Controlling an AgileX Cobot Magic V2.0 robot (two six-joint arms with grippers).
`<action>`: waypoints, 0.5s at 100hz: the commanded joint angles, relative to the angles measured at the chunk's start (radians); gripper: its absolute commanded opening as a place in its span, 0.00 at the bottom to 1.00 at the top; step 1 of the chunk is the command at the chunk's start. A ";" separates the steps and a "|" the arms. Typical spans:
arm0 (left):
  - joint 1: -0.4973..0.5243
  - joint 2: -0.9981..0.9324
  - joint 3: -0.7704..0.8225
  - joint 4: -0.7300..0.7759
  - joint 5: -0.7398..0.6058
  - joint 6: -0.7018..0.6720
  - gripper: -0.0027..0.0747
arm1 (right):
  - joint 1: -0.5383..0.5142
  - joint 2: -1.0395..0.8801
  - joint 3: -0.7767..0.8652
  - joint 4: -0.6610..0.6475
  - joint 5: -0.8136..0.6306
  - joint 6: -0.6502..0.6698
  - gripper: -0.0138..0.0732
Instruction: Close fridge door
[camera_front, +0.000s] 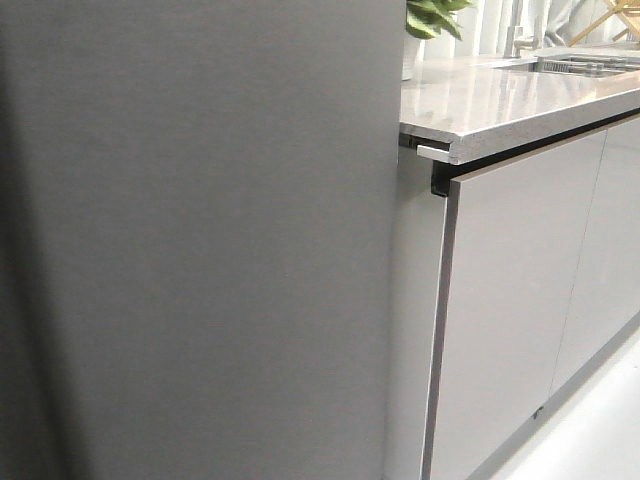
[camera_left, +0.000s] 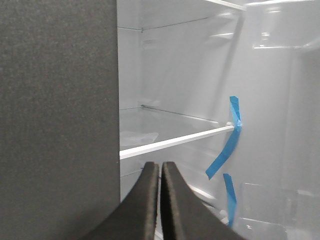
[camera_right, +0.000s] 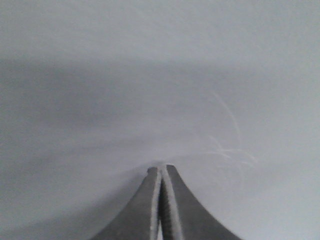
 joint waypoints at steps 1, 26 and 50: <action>-0.005 -0.020 0.035 -0.006 -0.073 -0.005 0.01 | 0.018 0.003 -0.044 0.008 -0.108 -0.017 0.11; -0.005 -0.020 0.035 -0.006 -0.073 -0.005 0.01 | 0.047 0.101 -0.046 -0.021 -0.224 -0.019 0.11; -0.005 -0.020 0.035 -0.006 -0.073 -0.005 0.01 | 0.047 0.198 -0.046 -0.021 -0.322 -0.039 0.11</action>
